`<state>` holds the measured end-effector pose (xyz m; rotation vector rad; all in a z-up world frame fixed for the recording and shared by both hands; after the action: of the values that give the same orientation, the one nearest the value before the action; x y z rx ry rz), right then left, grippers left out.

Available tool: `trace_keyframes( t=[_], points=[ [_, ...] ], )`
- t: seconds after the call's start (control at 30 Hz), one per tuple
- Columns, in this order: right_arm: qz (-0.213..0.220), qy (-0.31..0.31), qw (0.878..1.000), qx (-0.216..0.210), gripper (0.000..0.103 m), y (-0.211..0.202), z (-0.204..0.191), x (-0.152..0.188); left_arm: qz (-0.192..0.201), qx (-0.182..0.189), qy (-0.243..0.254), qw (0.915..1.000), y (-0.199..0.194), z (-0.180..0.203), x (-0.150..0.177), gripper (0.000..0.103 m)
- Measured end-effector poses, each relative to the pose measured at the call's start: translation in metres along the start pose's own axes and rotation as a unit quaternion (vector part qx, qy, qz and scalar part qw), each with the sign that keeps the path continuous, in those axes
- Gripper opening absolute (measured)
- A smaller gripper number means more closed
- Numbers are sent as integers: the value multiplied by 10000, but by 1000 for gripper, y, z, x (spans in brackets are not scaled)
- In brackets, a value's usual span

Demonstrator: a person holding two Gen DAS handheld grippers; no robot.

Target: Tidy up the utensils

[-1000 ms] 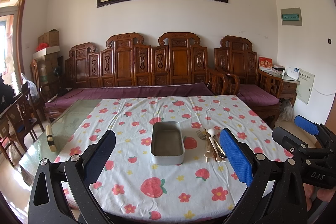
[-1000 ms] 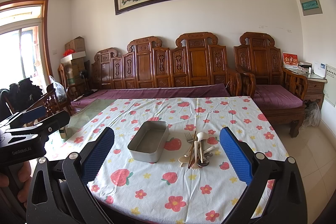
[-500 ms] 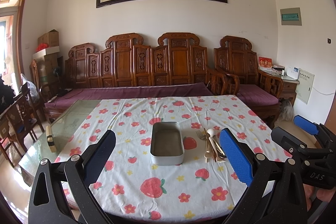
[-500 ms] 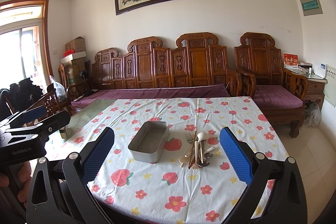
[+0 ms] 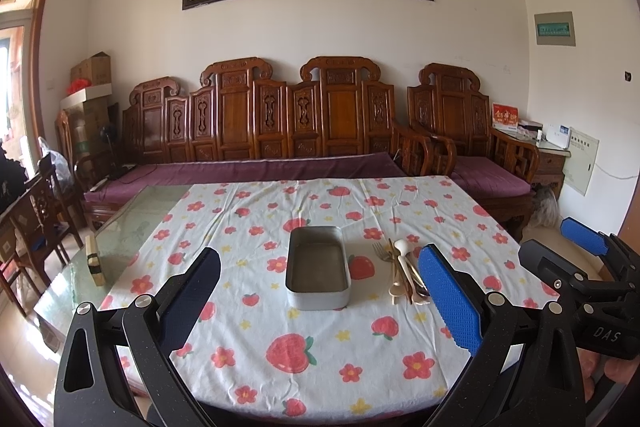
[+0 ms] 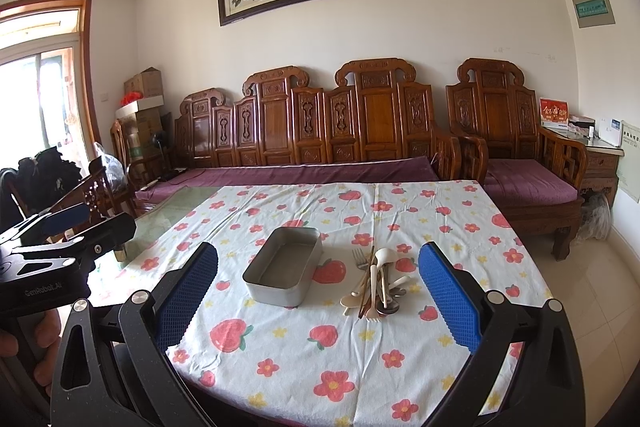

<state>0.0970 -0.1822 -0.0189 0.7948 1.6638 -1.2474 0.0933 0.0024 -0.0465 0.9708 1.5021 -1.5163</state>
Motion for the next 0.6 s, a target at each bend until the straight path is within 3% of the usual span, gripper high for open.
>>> trace_keyframes(
  t=[0.43, 0.6],
  points=[
    [-294, -68, 9995, -79, 100, 37, 12, 23, -550, 90, 49, 9984, 47, -3, 31, 96],
    [-425, -134, 9990, -9, 100, 61, 26, 30, -923, 192, 296, 9951, 72, 7, 51, 96]
  ],
)
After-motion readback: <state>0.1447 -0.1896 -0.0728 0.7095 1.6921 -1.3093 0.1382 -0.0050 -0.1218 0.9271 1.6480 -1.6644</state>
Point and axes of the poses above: each gripper's, at about its wrist camera, not at the fingertips, and y roughly the way its jaws point, z to its right, x to its underside, the point moved 10 cm from there along y, roughly the way its jaws point, and after that the axes turned 2 degrees about -y, right-handed, at the moved point
